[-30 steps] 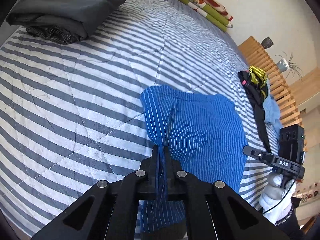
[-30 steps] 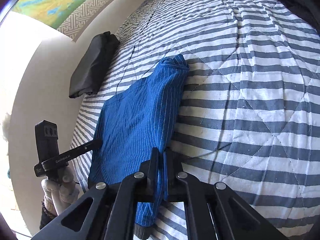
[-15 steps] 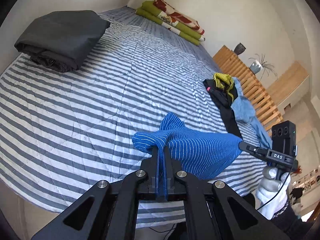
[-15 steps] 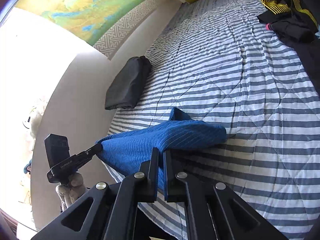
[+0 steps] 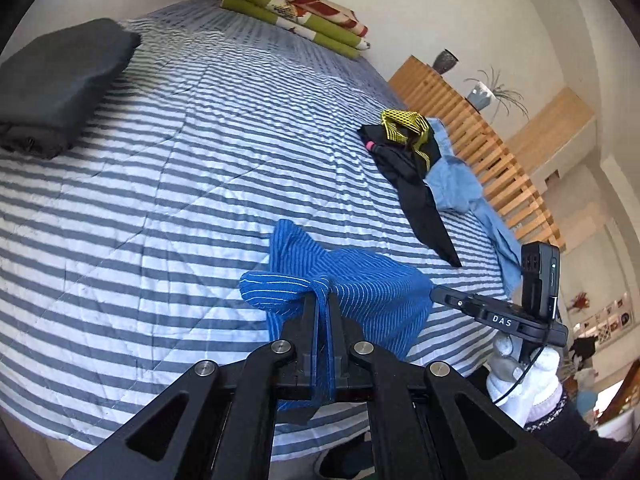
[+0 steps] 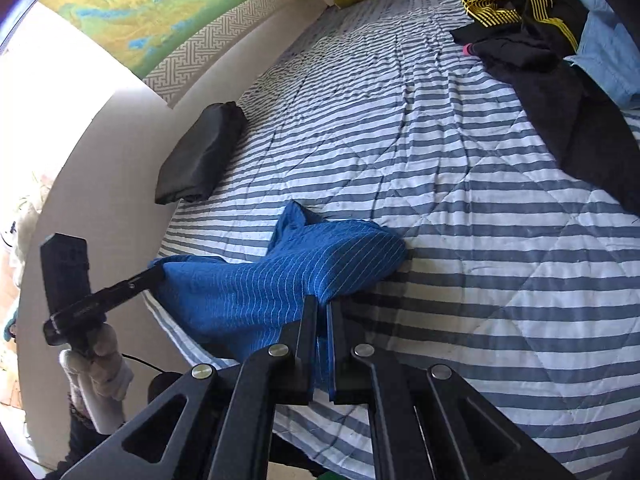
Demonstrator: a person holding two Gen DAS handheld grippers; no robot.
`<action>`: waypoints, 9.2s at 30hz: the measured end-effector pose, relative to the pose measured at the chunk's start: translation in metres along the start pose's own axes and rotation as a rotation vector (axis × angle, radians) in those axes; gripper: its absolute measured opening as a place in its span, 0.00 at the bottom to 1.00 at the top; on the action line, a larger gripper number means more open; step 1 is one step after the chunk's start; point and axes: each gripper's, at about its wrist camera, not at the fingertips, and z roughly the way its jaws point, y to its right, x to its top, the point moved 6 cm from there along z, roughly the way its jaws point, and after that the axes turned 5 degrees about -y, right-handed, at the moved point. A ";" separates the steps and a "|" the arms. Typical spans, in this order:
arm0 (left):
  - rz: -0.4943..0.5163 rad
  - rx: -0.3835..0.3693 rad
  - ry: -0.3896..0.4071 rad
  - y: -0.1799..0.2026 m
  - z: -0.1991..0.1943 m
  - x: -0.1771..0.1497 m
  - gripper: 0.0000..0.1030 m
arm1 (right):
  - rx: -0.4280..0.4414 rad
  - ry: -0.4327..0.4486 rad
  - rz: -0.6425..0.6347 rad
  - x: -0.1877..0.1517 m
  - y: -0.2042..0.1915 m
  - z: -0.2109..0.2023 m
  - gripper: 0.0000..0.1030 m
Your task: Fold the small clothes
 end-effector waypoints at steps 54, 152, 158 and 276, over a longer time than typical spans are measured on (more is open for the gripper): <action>0.102 0.015 -0.305 -0.017 0.070 -0.086 0.45 | 0.063 -0.226 0.253 -0.072 -0.013 -0.017 0.05; 0.140 -0.166 -0.210 0.161 0.112 -0.046 0.04 | 0.034 0.069 0.210 0.122 0.076 -0.005 0.03; -0.025 -0.094 -0.093 0.070 0.055 -0.051 0.04 | 0.060 0.056 0.087 0.149 -0.008 0.011 0.03; -0.317 0.009 -0.210 -0.155 0.068 0.010 0.45 | 0.191 -0.209 0.000 0.045 -0.027 0.137 0.35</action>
